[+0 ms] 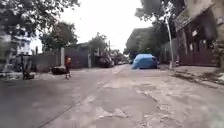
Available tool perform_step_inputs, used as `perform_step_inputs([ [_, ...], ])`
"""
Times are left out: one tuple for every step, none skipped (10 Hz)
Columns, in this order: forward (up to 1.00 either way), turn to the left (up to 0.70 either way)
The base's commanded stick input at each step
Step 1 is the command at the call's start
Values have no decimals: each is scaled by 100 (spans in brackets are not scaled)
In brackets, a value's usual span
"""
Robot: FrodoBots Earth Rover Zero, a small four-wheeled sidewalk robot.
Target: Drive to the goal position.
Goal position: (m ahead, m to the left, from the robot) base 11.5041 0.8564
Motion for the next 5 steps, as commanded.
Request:
perform_step_inputs([
  [70,0],
  [70,0],
  [70,0],
  [70,0],
  [70,0],
])
